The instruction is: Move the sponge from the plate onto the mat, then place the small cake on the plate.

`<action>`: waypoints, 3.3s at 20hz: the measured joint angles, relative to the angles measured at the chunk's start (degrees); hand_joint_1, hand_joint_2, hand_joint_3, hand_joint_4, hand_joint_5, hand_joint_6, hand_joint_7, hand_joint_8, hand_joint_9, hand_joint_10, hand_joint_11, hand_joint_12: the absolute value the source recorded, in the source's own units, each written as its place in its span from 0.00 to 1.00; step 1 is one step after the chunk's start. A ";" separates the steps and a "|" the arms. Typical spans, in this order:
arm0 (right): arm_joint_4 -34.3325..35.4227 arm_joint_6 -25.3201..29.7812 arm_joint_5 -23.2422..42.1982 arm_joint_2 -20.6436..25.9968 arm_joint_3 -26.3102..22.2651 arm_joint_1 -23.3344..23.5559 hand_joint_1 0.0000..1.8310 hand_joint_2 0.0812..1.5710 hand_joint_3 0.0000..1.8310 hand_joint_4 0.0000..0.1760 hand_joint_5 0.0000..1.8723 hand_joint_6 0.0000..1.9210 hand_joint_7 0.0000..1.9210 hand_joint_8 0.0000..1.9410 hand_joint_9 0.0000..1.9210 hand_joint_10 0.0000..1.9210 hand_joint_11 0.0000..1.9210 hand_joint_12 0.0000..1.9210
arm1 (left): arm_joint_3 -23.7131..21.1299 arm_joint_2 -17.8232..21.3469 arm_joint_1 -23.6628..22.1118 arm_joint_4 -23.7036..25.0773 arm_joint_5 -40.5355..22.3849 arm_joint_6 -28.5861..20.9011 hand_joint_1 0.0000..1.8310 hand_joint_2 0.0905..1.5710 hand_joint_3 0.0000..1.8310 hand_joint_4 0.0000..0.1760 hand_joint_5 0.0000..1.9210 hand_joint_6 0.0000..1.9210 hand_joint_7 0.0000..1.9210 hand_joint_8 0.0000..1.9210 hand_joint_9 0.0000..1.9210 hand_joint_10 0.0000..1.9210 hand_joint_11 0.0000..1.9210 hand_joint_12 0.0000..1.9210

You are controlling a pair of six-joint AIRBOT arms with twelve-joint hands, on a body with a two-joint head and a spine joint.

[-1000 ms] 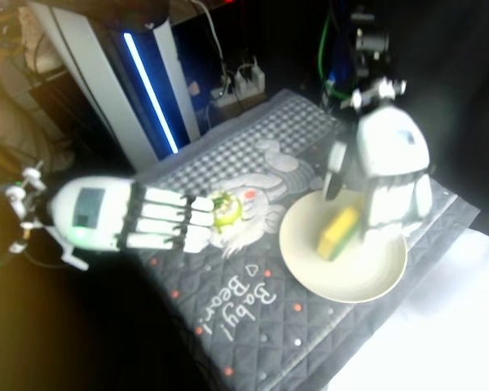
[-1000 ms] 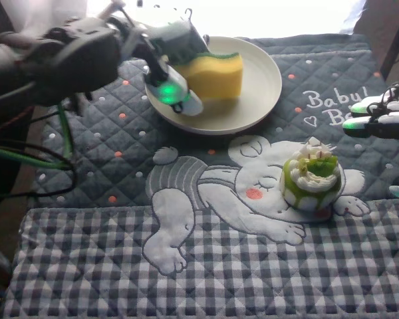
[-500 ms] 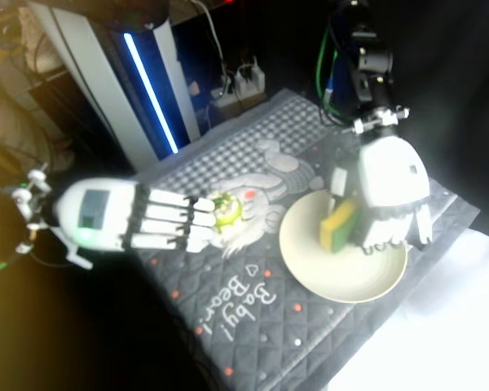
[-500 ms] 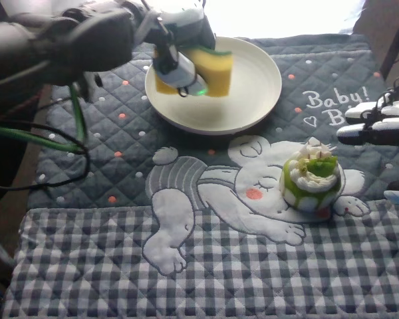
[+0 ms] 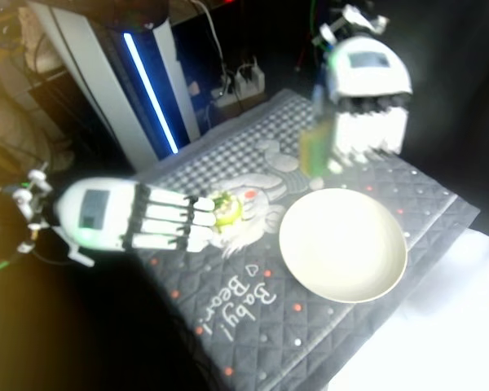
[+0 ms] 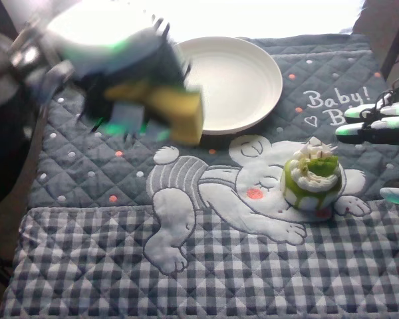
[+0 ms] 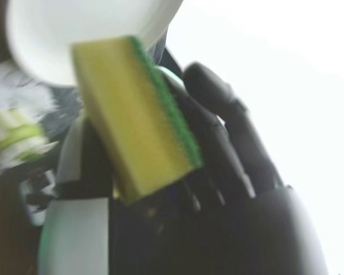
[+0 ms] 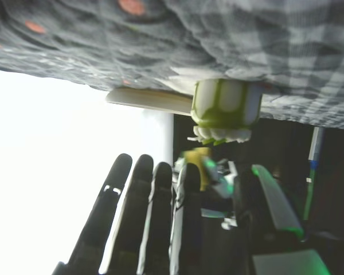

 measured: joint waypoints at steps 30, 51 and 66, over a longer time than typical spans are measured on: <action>-3.89 2.84 -0.74 -9.11 6.34 10.91 0.43 0.66 0.00 0.73 0.17 0.00 0.13 0.00 0.13 0.00 0.09 0.26 | -9.92 8.22 22.08 -16.41 -27.21 -0.33 0.33 0.45 0.00 0.76 0.02 0.00 0.00 0.00 0.00 0.00 0.00 0.00; -6.99 7.85 -4.94 -12.02 9.62 11.87 0.71 0.63 0.00 0.00 0.59 0.35 0.67 0.32 0.69 0.48 0.60 0.72 | -10.47 8.22 28.35 -26.47 -34.07 -0.74 0.48 0.52 0.00 0.37 0.08 0.00 0.04 0.00 0.03 0.00 0.00 0.19; -7.13 8.39 -7.78 -11.43 9.62 11.87 0.58 0.52 0.00 0.37 0.20 0.00 0.18 0.00 0.24 0.00 0.08 0.61 | -10.47 8.15 29.33 -26.91 -34.60 -2.21 0.48 0.53 0.00 0.29 0.12 0.00 0.09 0.00 0.05 0.00 0.00 0.21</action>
